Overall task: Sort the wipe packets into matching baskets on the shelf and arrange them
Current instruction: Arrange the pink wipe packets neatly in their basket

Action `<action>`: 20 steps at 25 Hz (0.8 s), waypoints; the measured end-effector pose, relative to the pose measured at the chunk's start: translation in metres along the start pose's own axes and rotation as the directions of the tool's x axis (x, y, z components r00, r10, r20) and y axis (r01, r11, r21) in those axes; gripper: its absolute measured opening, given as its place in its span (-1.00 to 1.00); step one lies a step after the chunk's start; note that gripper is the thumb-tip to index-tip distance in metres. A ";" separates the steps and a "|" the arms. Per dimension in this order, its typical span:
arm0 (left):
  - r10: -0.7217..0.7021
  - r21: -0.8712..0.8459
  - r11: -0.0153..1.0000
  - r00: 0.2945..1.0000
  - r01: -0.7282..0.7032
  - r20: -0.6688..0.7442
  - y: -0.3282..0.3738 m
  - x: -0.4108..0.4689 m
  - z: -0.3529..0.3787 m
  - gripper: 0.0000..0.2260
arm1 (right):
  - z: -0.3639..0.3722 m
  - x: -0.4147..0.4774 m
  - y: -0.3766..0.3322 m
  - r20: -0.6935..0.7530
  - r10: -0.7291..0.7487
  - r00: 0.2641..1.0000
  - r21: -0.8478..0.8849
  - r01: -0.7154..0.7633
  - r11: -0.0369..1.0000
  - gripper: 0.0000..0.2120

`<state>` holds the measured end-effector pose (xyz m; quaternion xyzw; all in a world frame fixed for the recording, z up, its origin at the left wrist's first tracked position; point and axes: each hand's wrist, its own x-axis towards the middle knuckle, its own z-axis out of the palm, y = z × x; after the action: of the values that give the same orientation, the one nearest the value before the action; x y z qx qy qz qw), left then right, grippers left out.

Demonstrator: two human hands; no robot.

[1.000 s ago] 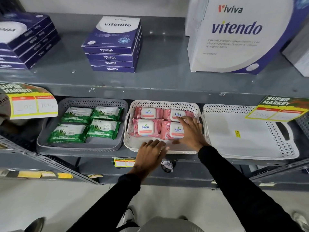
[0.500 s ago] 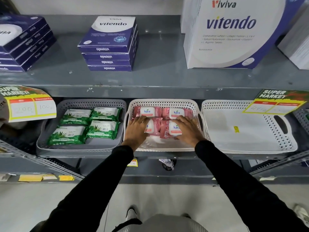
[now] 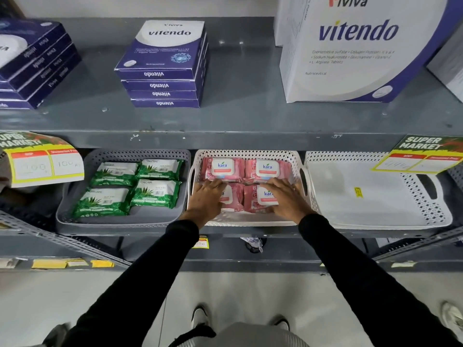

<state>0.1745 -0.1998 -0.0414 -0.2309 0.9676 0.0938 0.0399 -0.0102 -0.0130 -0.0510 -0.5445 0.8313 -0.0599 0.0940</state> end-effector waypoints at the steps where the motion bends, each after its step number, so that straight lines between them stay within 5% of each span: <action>1: -0.010 -0.011 1.000 1.000 0.010 -0.005 0.001 0.000 0.001 -0.39 | 0.002 0.000 0.000 0.000 0.008 1.000 -0.002 -0.008 1.000 -0.26; 8: 0.052 -0.088 0.995 0.998 -0.054 -0.035 -0.007 -0.009 0.006 -0.36 | -0.002 0.010 -0.013 0.084 0.049 0.995 0.051 -0.053 0.997 -0.15; 15: 0.006 -0.242 0.967 0.958 -0.078 -0.285 -0.011 0.021 -0.002 -0.43 | -0.004 0.044 -0.034 -0.239 0.214 0.947 0.057 -0.206 0.977 -0.35; 20: 0.042 -0.208 0.975 0.981 -0.083 -0.192 0.000 0.046 0.028 -0.46 | 0.020 0.056 -0.015 -0.106 0.286 0.952 0.033 -0.284 0.958 -0.40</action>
<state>0.1341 -0.2145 -0.0748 -0.2109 0.9581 0.1768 -0.0788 -0.0145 -0.0707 -0.0727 -0.4138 0.9045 -0.0829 0.0607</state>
